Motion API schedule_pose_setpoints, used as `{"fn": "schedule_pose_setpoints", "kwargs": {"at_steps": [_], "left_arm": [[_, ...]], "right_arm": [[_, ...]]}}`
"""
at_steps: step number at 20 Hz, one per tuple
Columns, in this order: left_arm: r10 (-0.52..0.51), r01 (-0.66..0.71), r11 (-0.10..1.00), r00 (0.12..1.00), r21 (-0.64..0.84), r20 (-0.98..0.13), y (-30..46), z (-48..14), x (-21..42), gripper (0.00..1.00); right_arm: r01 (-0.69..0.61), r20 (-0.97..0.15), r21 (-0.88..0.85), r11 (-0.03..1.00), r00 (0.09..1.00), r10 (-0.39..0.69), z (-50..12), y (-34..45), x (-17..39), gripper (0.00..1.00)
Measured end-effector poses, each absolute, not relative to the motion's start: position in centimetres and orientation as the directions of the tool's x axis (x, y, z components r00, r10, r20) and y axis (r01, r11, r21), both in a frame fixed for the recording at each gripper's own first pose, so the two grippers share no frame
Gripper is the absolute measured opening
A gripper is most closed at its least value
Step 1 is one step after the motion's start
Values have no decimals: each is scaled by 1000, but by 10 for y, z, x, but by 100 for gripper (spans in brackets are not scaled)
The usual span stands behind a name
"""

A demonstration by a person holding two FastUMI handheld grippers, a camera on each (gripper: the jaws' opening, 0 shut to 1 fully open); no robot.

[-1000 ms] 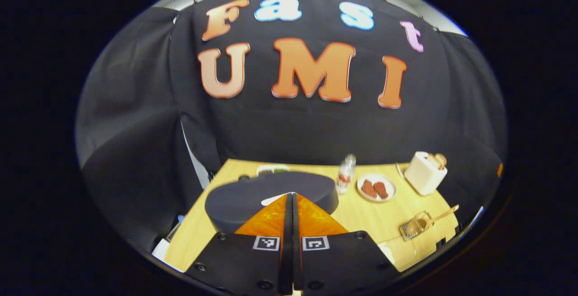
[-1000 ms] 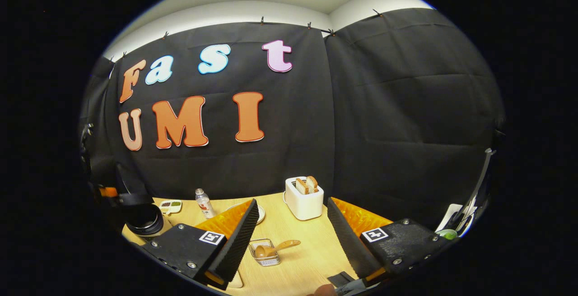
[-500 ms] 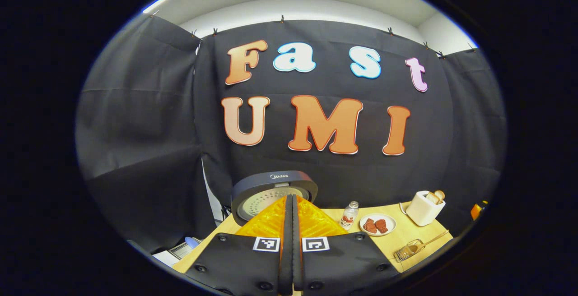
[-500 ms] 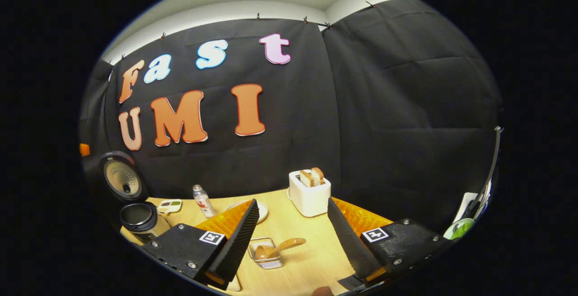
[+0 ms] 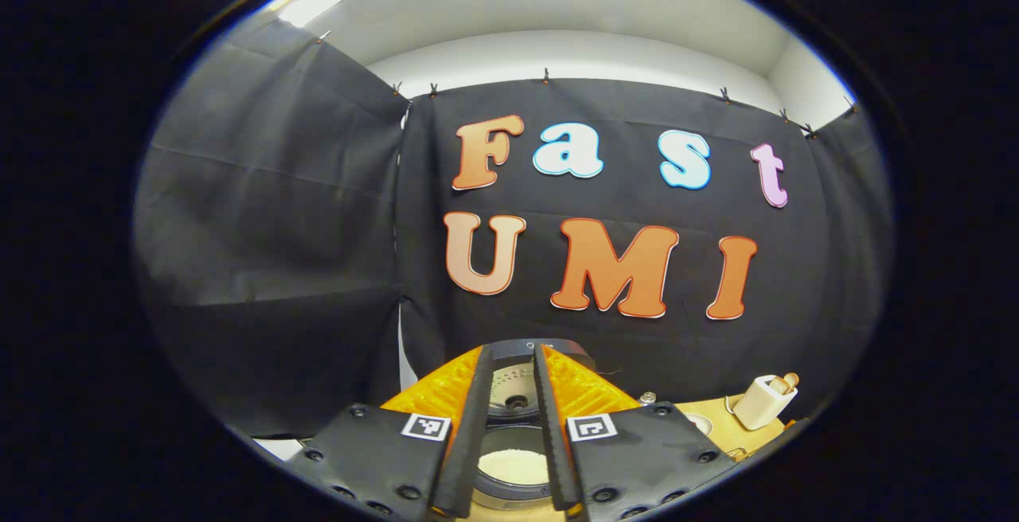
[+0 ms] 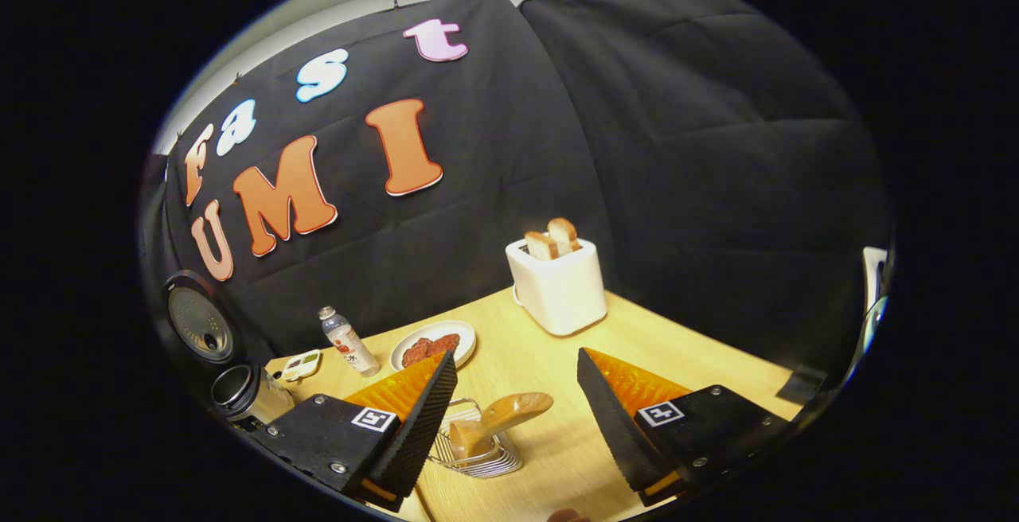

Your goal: Close the left gripper, press the button to open the rice cooker; take a wooden spoon from the chopstick holder with the right hand, scoop a spoonful of rice and pour it into the rice cooker, then put the wooden spoon back into the chopstick holder.

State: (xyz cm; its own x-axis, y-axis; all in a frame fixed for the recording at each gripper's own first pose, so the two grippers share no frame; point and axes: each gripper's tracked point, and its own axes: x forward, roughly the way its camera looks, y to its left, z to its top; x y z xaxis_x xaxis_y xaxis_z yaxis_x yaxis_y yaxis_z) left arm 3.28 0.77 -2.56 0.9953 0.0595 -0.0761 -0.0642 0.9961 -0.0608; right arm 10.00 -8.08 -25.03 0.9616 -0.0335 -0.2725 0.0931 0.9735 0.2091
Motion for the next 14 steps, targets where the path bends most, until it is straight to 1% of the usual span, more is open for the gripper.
{"fn": "schedule_pose_setpoints", "kwargs": {"at_steps": [3,5,6,8,9,10,11,13,14], "left_arm": [[109,-115,992,988,-54,-108,27,-38,28,53],[131,-142,988,981,-66,-143,37,-51,23,55],[136,-151,985,977,-79,-164,39,-58,19,53],[160,-182,978,967,-97,-201,52,-70,12,55],[176,-201,974,961,-105,-213,59,-74,10,55],[187,-217,969,957,-116,-224,64,-77,9,53],[192,-226,965,954,-132,-232,68,-78,7,53],[193,-236,959,950,-159,-247,74,-82,5,53],[194,-240,956,948,-167,-251,76,-84,3,51]], "right_arm": [[68,-278,248,966,961,4,-270,-68,110,95],[52,-289,279,959,957,33,-283,-59,117,95],[47,-297,295,954,954,45,-289,-55,119,95],[56,-318,322,945,947,52,-299,-53,125,92],[67,-335,336,940,941,52,-303,-52,129,82],[51,-359,362,931,929,88,-307,-46,131,75],[58,-400,380,923,910,107,-315,-44,131,59],[95,-392,396,913,917,75,-313,-50,135,25],[90,-392,392,916,917,77,-310,-48,133,24]]}}
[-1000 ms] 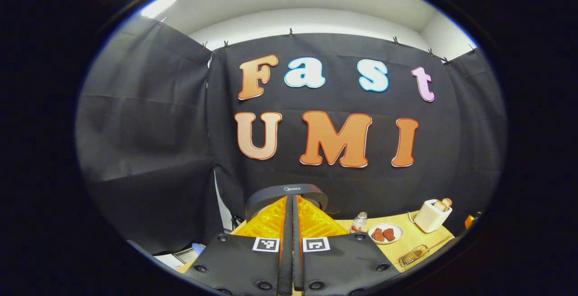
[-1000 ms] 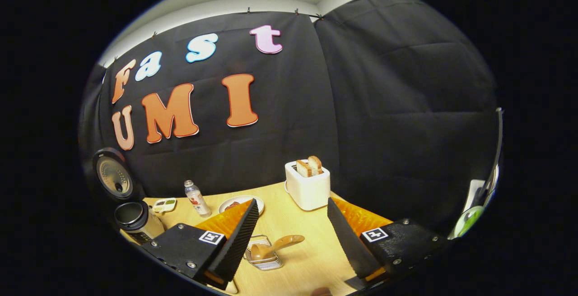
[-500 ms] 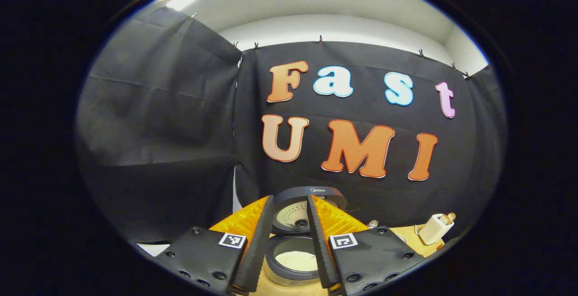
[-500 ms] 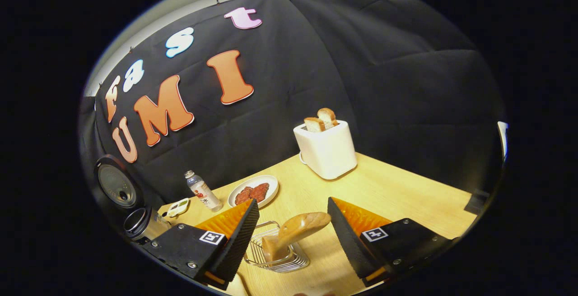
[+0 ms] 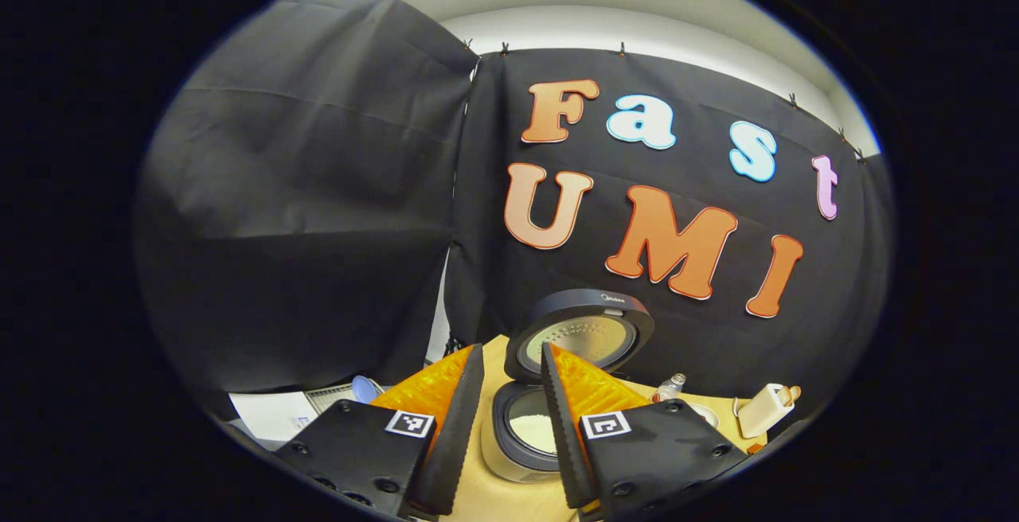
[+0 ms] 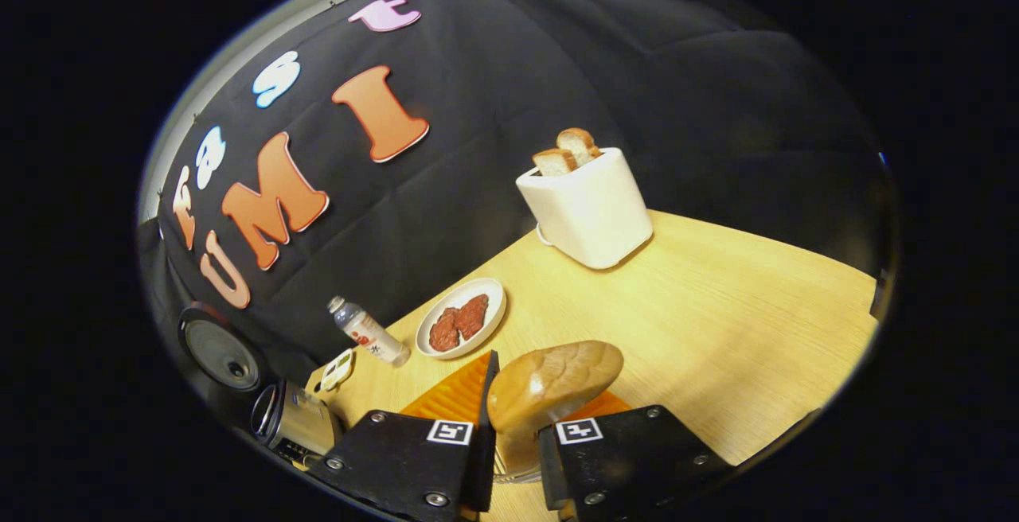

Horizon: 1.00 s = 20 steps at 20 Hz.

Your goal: Close the left gripper, press the button to open the rice cooker; take a wooden spoon from the chopstick holder with the right hand, scoop a spoonful of rice and pour it into the rice cooker, then put the wooden spoon back into the chopstick holder.

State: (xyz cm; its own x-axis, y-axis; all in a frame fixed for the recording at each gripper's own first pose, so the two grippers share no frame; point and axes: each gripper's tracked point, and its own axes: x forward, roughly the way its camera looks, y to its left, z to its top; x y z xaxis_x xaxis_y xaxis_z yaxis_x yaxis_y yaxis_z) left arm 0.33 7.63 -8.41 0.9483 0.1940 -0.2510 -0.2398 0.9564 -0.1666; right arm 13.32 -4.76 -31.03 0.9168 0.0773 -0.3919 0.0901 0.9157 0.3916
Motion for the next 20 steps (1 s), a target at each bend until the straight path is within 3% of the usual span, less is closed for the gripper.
{"fn": "schedule_pose_setpoints", "kwargs": {"at_steps": [1,2,9,15,20], "left_arm": [[197,-244,955,947,-171,-254,79,-85,2,51],[197,-246,954,946,-172,-256,80,-87,0,53],[177,-220,961,956,-170,-233,85,-74,-5,53],[138,-145,989,977,-33,-163,89,-52,-9,52],[55,-50,998,987,40,-148,85,-41,-12,68]], "right_arm": [[80,-385,382,921,920,80,-305,-44,135,17],[71,-370,365,928,926,75,-302,-41,134,21],[9,-277,293,956,958,76,-237,-33,132,18],[-37,-204,264,964,975,93,-166,-13,102,18],[-91,-206,237,967,968,142,-146,38,57,18]]}}
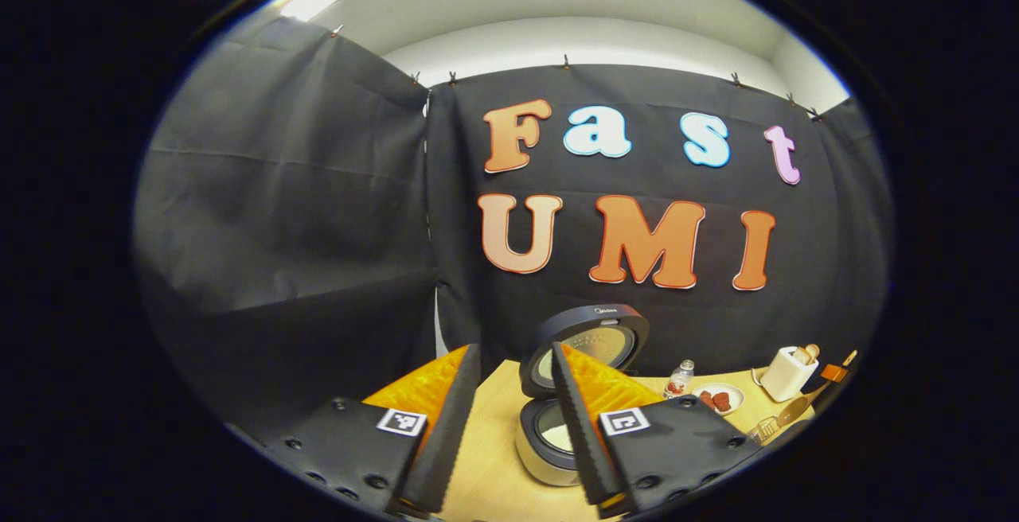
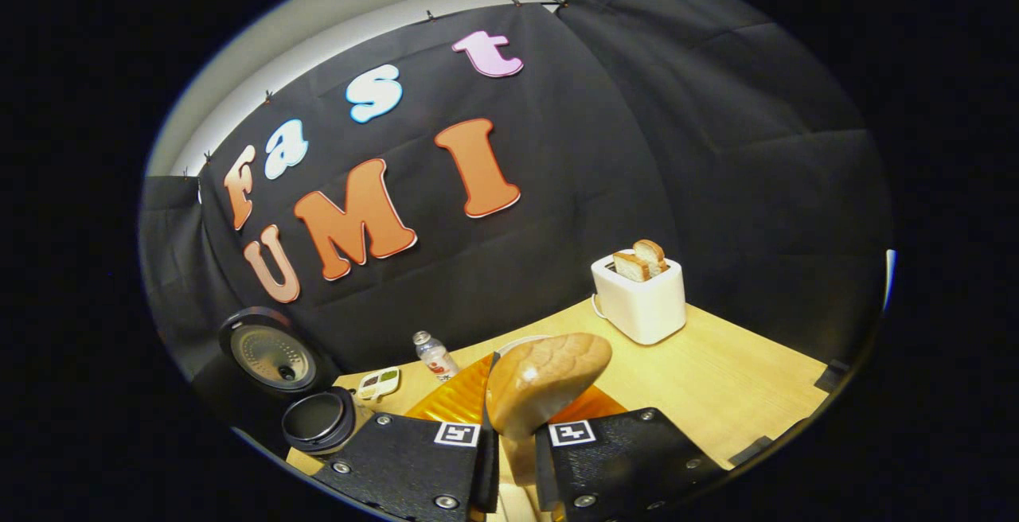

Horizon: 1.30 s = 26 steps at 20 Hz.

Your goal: Close the left gripper, press the button to open the rice cooker; take a wooden spoon from the chopstick holder with the right hand, scoop a spoonful of rice and pour it into the rice cooker, then put the wooden spoon back into the chopstick holder.

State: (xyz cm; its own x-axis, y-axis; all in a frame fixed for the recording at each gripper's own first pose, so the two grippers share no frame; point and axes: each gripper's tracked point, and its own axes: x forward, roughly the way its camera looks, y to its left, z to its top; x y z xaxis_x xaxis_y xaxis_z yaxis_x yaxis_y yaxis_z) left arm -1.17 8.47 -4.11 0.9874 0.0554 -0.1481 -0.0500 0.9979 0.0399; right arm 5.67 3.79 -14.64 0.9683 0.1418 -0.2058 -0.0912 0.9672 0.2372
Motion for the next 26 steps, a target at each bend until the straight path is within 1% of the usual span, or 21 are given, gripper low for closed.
{"fn": "schedule_pose_setpoints", "kwargs": {"at_steps": [3,7,11,12,13,14,16,17,18,19,22,23,24,25,26], "left_arm": [[12,-6,999,991,48,-130,86,-33,-9,84],[6,3,997,994,82,-111,99,-31,-6,96],[9,2,993,996,116,-93,112,-37,-2,95],[5,7,993,995,117,-96,113,-40,-2,98],[3,9,993,995,116,-104,115,-43,0,95],[4,9,994,993,113,-118,118,-49,1,95],[10,4,995,991,101,-137,122,-56,2,98],[12,2,995,990,96,-142,122,-58,3,95],[17,-3,995,989,95,-149,125,-59,4,95],[24,-8,995,988,99,-153,127,-61,4,95],[40,-24,994,987,104,-155,131,-65,0,96],[45,-28,994,986,104,-161,132,-68,0,96],[49,-32,994,985,103,-168,133,-72,-2,99],[54,-37,994,983,101,-176,133,-74,-3,95],[58,-41,995,981,96,-183,133,-77,-5,95]], "right_arm": [[-122,-226,190,974,960,164,-161,70,39,18],[-145,-247,124,982,954,172,-192,106,23,18],[-144,-271,6,990,952,141,-228,118,17,18],[-144,-278,-26,989,952,131,-237,119,16,18],[-148,-285,-55,987,950,126,-246,120,15,18],[-150,-300,-80,986,947,119,-256,121,15,18],[-138,-344,-97,986,934,96,-280,117,14,18],[-124,-364,-95,988,928,82,-292,112,13,18],[-107,-388,-93,990,920,63,-305,107,10,18],[-89,-386,-86,992,921,49,-312,103,9,18],[-39,-400,26,999,915,46,-318,100,6,18],[-48,-410,46,998,910,63,-321,106,4,18],[-64,-413,59,996,907,83,-323,113,-2,18],[-85,-420,77,993,901,110,-325,123,-6,18],[-102,-431,106,989,892,138,-326,133,-10,18]]}}
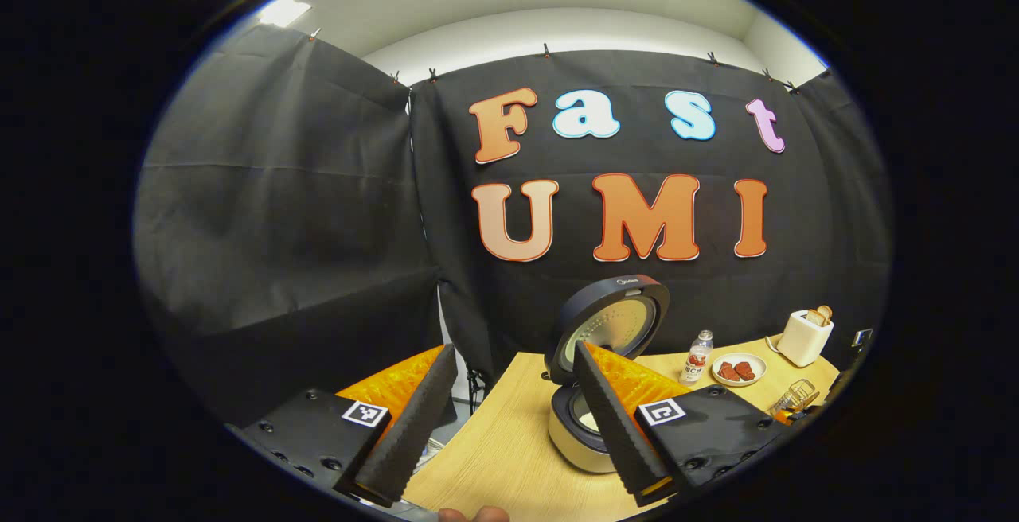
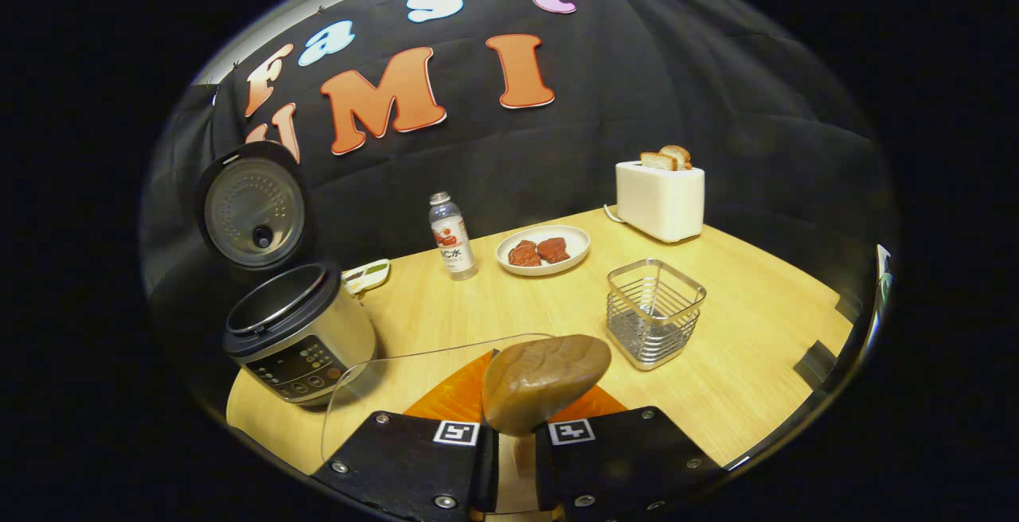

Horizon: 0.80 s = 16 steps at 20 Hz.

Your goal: Close the left gripper, press the button to open the rice cooker; take a wooden spoon from the chopstick holder with the right hand, scoop a spoonful of rice and pour it into the rice cooker, then put the wooden spoon back into the chopstick holder.

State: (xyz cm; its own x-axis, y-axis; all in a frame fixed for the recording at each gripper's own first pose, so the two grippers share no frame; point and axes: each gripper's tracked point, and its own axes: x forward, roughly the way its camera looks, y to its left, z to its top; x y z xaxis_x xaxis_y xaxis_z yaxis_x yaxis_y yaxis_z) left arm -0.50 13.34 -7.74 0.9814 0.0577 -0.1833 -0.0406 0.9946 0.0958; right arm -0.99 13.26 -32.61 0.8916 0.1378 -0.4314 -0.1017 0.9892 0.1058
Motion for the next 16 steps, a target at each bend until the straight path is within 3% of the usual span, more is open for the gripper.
{"fn": "schedule_pose_setpoints", "kwargs": {"at_steps": [3,5,6,7,9,12,14,16], "left_arm": [[68,-54,996,977,75,-200,135,-82,-7,96],[73,-61,996,975,65,-208,137,-85,-9,95],[75,-64,996,975,60,-211,139,-86,-10,96],[77,-67,996,974,55,-215,140,-86,-10,96],[78,-69,996,972,48,-220,143,-87,-11,96],[71,-64,997,971,38,-229,143,-91,-10,96],[70,-61,997,971,46,-227,142,-91,-9,100],[66,-56,997,973,53,-221,138,-88,-7,96]], "right_arm": [[-127,-458,215,968,863,215,-335,165,-21,14],[-134,-468,251,959,850,241,-340,181,-22,18],[-127,-472,264,956,847,243,-341,182,-21,14],[-107,-480,285,952,844,239,-342,183,-18,18],[-50,-504,355,934,831,236,-346,176,-12,14],[46,-542,465,884,804,243,-352,172,-8,18],[74,-547,525,848,793,269,-350,176,-9,18],[68,-544,544,836,787,290,-348,183,-13,17]]}}
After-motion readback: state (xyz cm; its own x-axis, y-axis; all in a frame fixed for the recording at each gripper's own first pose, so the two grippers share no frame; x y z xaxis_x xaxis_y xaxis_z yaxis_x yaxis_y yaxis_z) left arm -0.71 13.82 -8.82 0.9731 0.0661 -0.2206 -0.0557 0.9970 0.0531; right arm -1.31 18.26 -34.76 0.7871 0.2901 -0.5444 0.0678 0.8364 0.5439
